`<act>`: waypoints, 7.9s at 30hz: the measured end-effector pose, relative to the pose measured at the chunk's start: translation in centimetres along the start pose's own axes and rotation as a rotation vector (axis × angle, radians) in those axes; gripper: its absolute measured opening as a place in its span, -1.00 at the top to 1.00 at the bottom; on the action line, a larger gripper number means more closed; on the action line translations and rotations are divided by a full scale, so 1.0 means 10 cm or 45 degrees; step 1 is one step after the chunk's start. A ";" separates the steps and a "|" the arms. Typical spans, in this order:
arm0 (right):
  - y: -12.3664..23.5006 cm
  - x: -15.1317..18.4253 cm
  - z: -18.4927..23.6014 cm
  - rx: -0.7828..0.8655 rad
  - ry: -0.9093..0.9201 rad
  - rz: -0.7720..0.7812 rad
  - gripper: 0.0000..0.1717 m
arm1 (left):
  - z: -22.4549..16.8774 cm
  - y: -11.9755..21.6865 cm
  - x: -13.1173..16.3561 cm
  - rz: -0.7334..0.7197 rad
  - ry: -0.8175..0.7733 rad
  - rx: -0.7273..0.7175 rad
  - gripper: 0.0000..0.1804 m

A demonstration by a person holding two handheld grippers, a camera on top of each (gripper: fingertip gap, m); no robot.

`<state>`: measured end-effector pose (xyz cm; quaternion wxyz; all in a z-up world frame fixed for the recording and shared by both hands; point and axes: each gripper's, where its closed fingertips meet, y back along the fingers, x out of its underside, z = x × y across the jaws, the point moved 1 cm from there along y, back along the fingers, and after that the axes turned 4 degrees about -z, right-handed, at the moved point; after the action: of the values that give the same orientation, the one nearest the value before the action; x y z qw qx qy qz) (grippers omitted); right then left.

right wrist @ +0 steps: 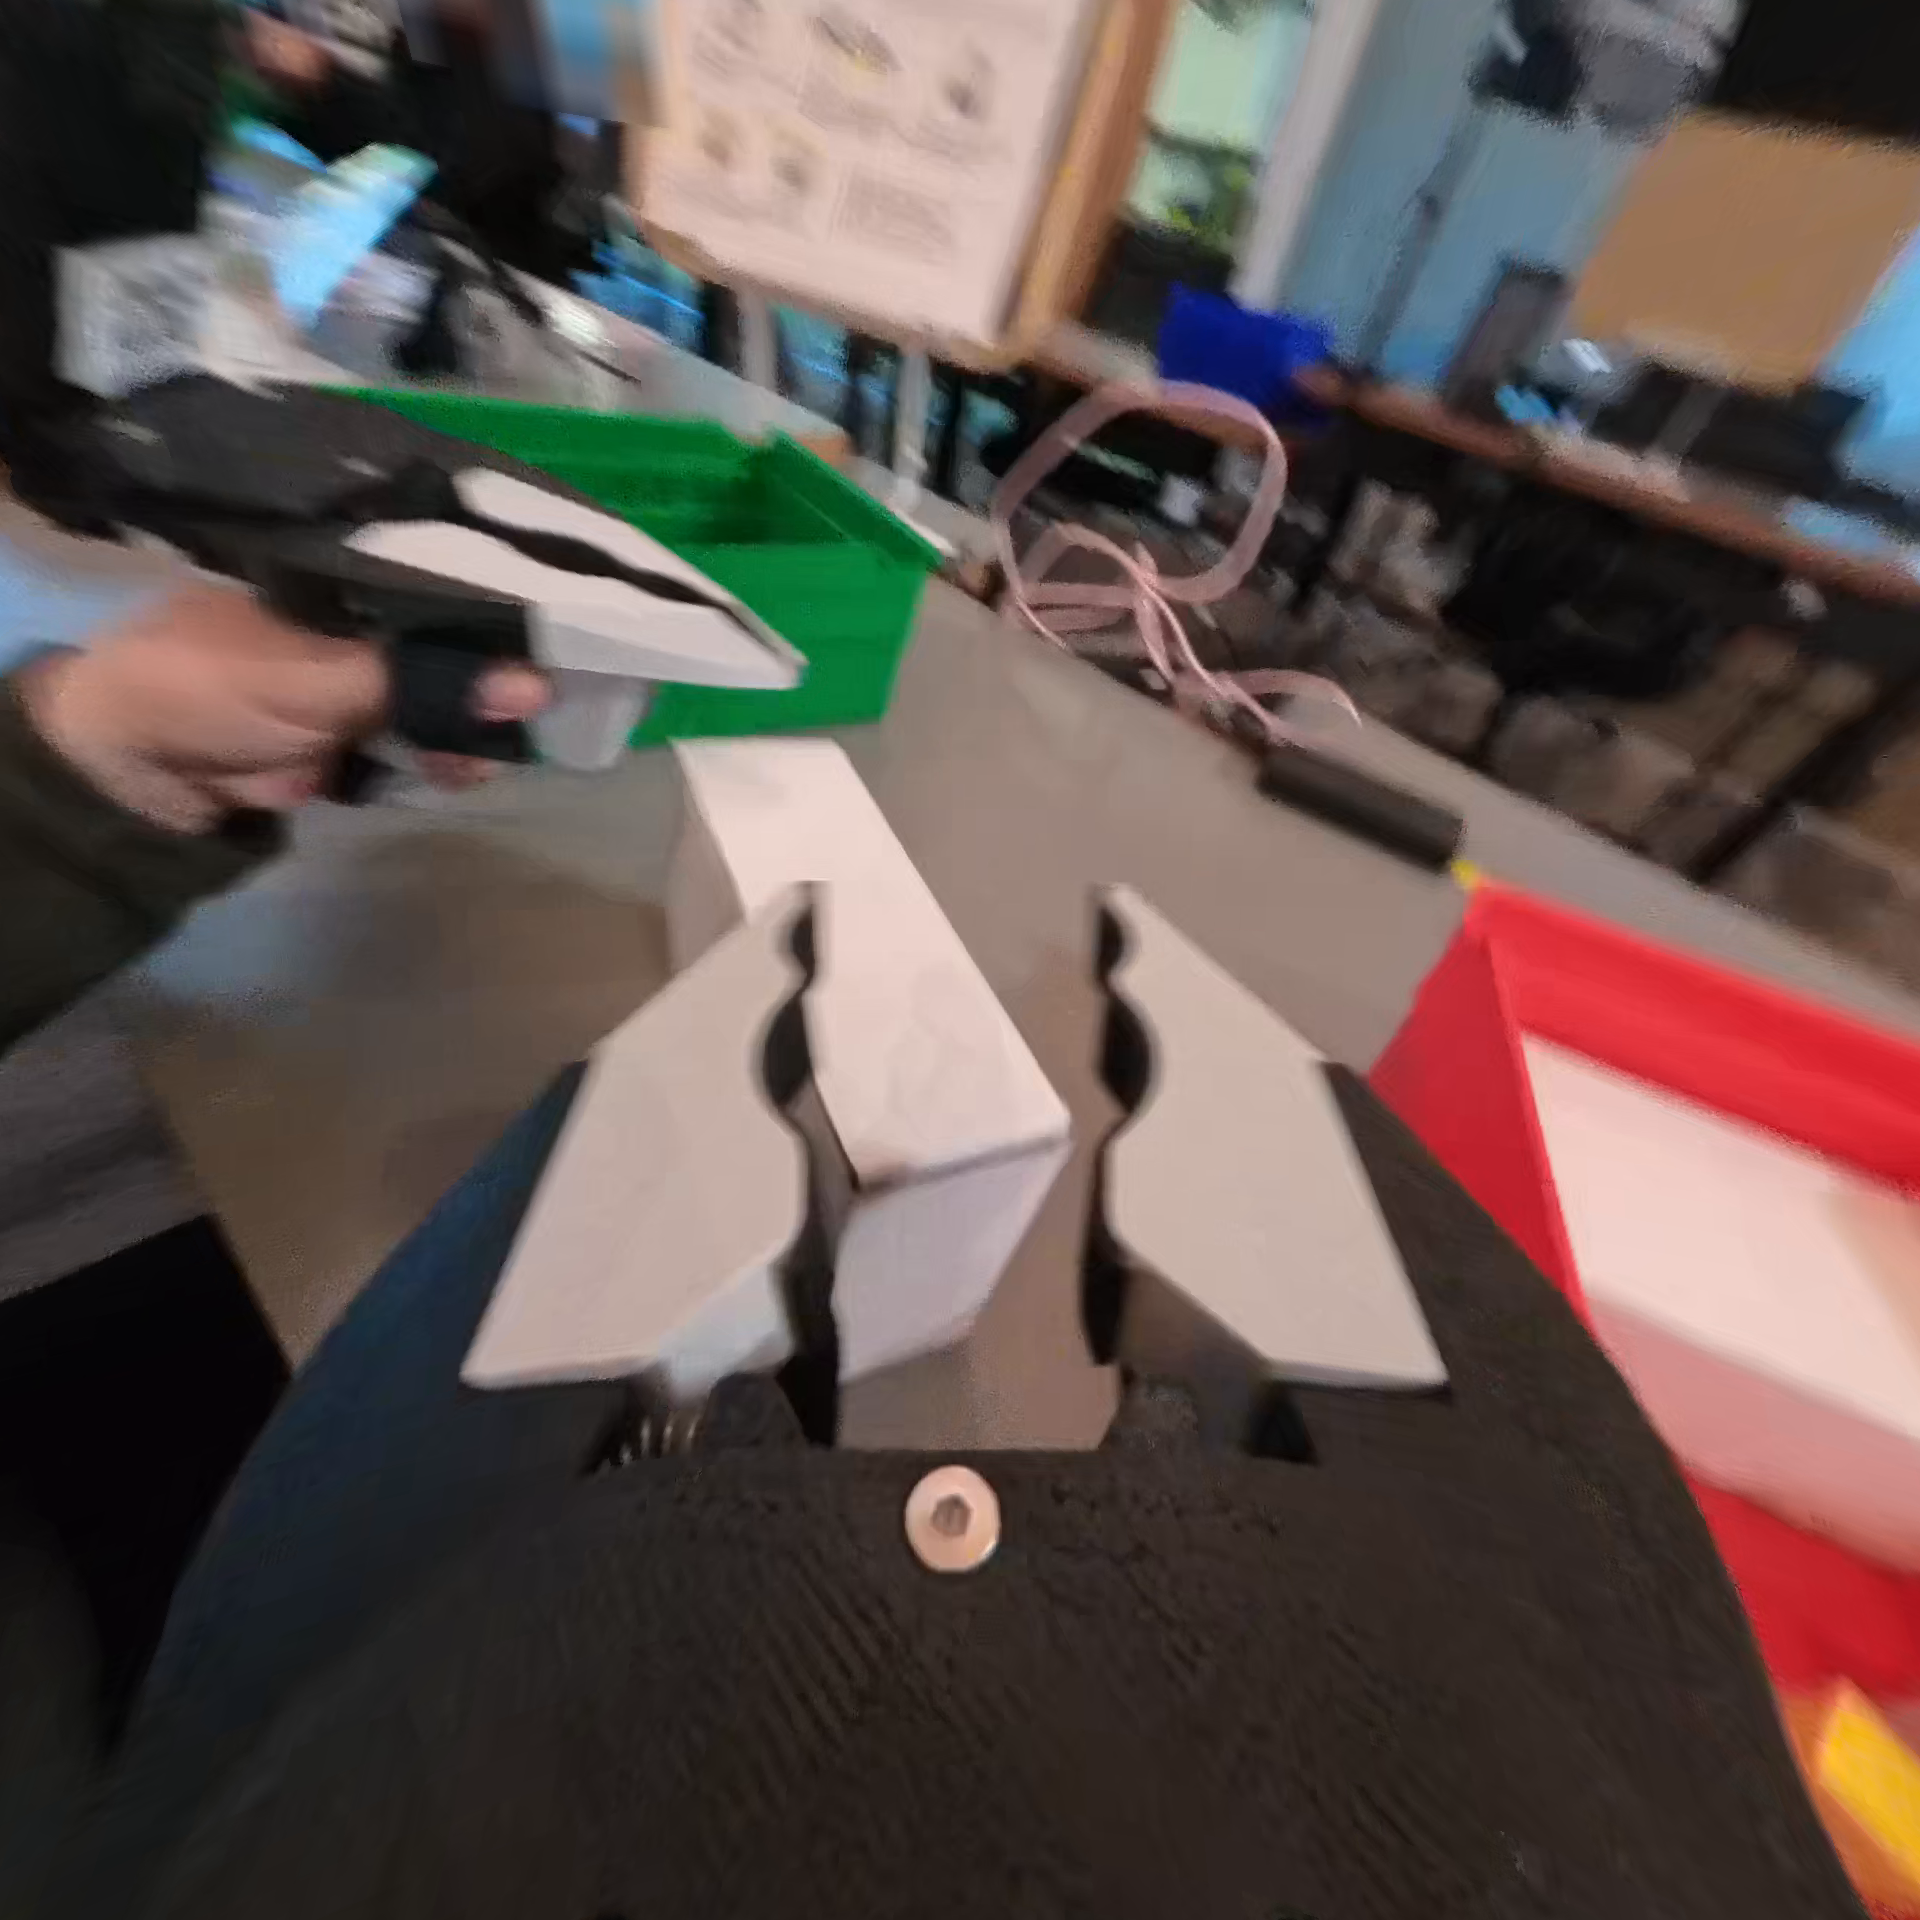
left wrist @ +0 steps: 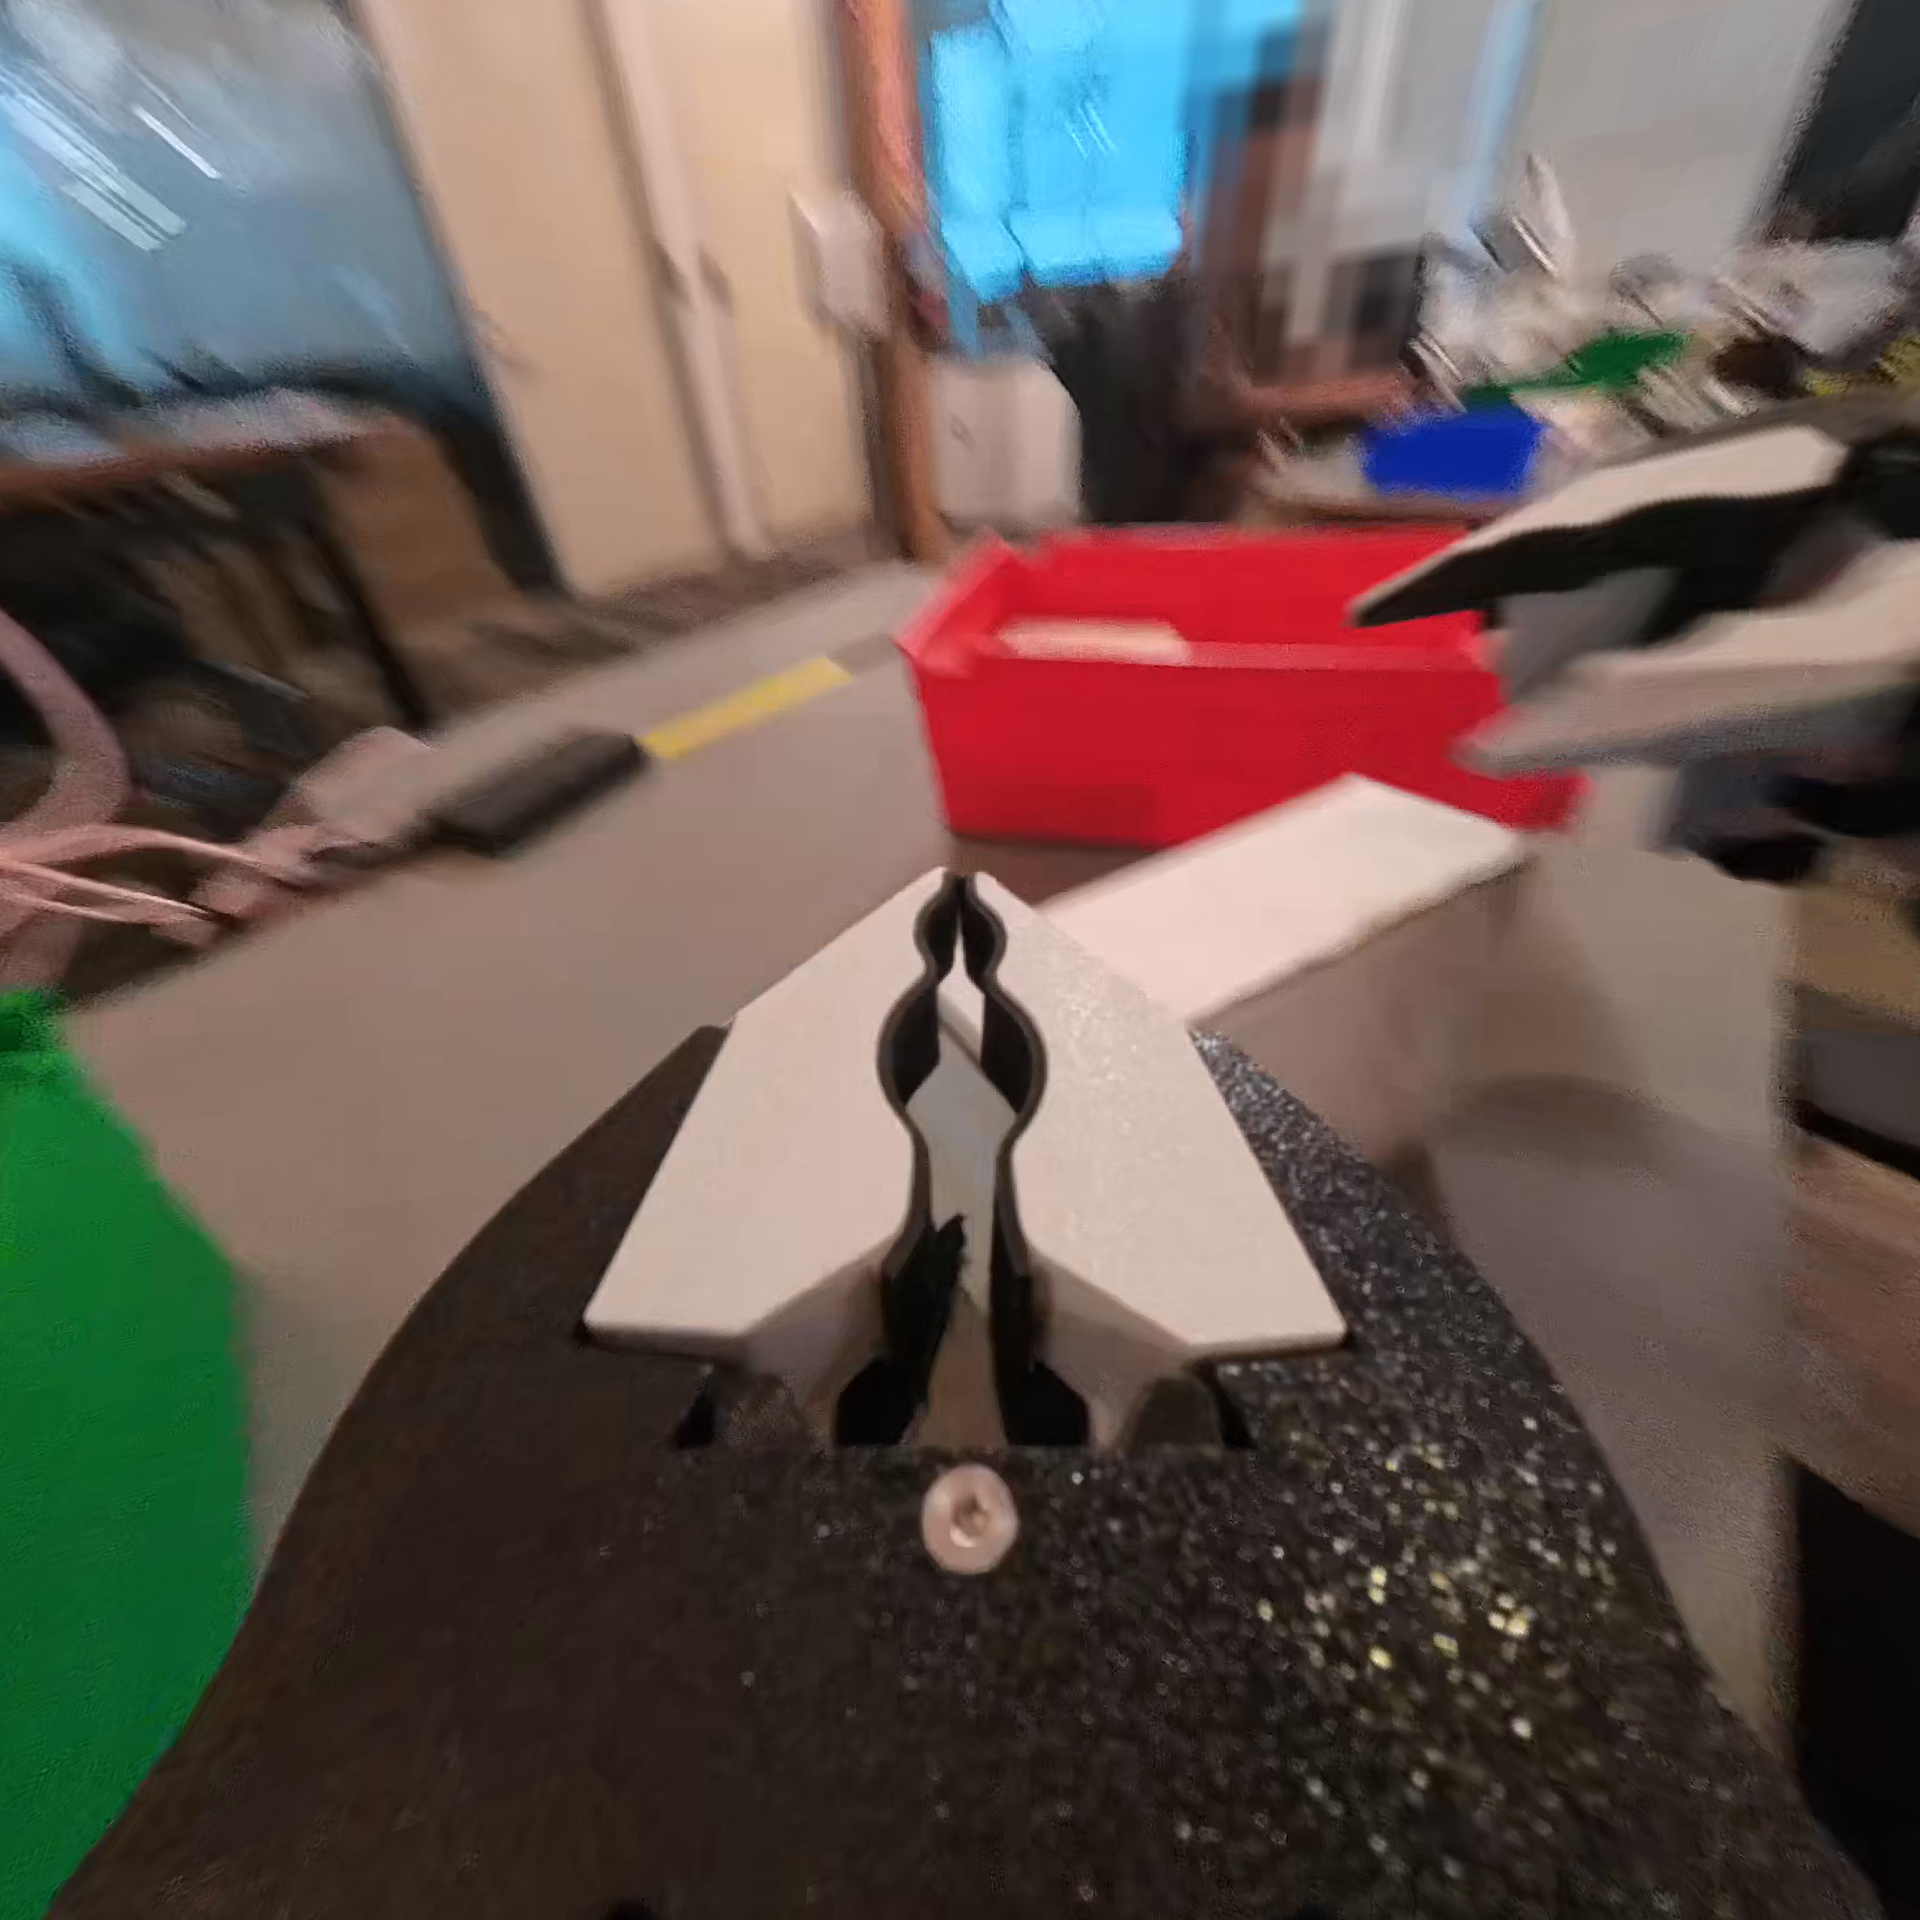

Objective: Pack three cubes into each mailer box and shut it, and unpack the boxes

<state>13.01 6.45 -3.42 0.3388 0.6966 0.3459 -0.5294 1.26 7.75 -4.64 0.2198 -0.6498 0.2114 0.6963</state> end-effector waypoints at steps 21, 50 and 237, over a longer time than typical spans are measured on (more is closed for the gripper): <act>-0.28 -0.03 0.05 -0.649 0.829 0.798 0.23 | 0.35 0.56 -0.48 -0.545 -0.418 -0.502 0.71; -0.09 1.06 -2.44 -0.273 1.650 0.541 0.05 | 0.40 0.32 -0.20 -0.368 -0.222 -0.385 0.74; -0.15 0.66 -0.58 0.842 0.019 0.277 -0.74 | 1.75 2.89 0.26 -0.141 0.074 -1.593 -0.61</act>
<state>16.03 12.95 -8.77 0.1468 0.8054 0.0818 -0.5684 -29.85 -5.55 -5.87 -0.1721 -0.6842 -0.2641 0.6577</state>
